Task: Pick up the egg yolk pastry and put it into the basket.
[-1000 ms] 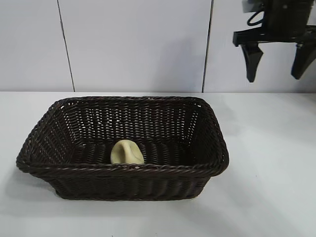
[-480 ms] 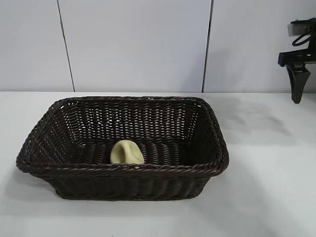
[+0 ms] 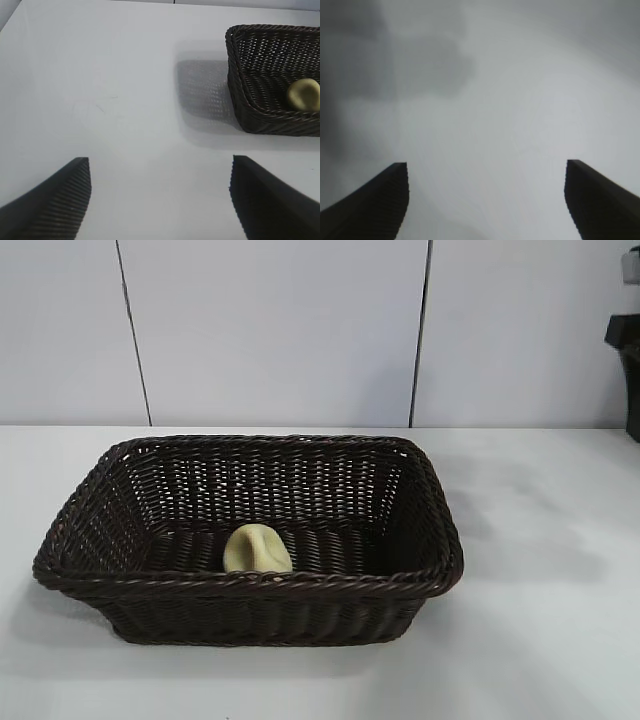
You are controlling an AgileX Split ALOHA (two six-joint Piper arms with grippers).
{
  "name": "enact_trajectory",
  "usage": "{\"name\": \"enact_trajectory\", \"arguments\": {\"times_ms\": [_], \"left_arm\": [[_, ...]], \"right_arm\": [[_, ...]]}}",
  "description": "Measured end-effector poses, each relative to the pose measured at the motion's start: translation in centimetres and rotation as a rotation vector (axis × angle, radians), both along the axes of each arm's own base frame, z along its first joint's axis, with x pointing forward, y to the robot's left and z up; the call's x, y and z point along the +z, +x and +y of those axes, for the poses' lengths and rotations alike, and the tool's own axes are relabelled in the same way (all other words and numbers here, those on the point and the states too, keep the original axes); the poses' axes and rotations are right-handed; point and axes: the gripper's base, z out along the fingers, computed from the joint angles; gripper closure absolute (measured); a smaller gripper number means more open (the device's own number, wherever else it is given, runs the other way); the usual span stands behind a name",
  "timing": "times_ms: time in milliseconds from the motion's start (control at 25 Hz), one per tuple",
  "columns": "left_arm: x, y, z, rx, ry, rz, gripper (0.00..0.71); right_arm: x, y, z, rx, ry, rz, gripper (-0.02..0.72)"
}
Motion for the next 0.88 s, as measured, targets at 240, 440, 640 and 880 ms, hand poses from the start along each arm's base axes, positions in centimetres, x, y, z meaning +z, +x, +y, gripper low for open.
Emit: {"name": "enact_trajectory", "arguments": {"times_ms": [240, 440, 640, 880], "left_arm": [[0.0, 0.0, 0.0, 0.000, 0.000, 0.000, 0.150], [0.0, 0.0, 0.0, 0.000, 0.000, 0.000, 0.150], [0.0, 0.0, 0.0, 0.000, 0.000, 0.000, 0.150], [0.0, 0.0, 0.0, 0.000, 0.000, 0.000, 0.150]], "right_arm": [[-0.6, -6.6, 0.3, 0.014, 0.008, -0.055, 0.093], [-3.1, -11.8, 0.4, 0.026, 0.002, -0.118, 0.093], [-4.7, -16.6, 0.5, 0.041, -0.009, -0.268, 0.093], [-5.3, -20.2, 0.6, 0.041, -0.016, -0.432, 0.093]]}}
